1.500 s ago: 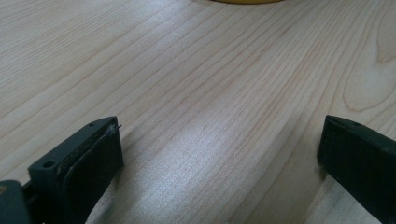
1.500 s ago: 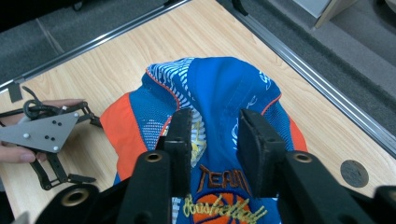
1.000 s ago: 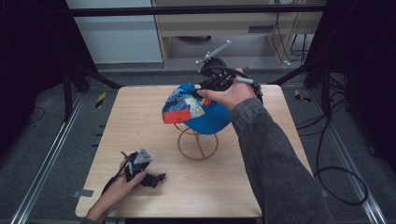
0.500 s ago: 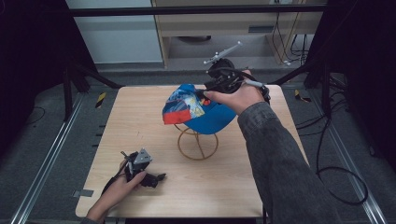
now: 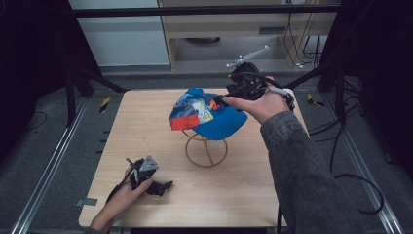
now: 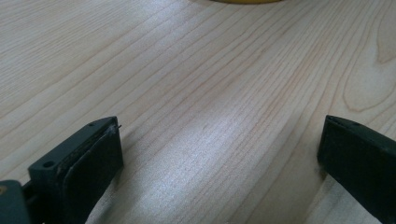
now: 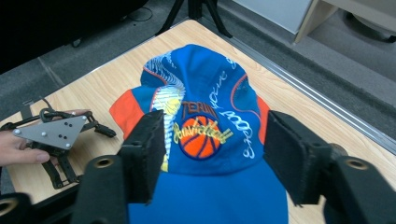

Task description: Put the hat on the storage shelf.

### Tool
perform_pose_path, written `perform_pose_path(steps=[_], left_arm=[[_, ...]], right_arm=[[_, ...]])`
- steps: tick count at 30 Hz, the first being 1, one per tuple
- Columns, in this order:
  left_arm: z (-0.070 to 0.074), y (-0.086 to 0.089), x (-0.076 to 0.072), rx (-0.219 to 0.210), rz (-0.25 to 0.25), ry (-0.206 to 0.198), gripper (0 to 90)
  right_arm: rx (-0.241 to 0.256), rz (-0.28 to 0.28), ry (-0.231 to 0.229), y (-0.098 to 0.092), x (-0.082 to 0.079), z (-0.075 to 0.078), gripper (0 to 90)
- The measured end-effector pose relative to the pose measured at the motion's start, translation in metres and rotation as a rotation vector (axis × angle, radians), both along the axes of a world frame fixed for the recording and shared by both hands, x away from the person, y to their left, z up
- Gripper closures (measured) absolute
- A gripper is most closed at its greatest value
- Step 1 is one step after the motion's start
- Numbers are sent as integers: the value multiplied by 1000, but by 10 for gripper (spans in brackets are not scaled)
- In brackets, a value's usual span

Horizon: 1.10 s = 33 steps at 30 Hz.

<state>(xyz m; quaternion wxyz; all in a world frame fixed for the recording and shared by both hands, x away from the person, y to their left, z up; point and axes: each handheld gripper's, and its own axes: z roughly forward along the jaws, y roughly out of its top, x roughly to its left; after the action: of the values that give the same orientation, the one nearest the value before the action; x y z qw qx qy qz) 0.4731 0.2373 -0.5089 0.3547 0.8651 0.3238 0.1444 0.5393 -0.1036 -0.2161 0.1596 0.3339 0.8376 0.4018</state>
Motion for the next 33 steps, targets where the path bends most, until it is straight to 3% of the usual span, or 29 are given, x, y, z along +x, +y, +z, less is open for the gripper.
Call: perform_pose_path(steps=[13,33], left_arm=[[0,0,0,1,-1,0,0],[0,0,0,1,0,0,0]], right_arm=[[36,-67,-8,-27,-10,-4,186],[67,-106,-57,-63,-34,-8,95]])
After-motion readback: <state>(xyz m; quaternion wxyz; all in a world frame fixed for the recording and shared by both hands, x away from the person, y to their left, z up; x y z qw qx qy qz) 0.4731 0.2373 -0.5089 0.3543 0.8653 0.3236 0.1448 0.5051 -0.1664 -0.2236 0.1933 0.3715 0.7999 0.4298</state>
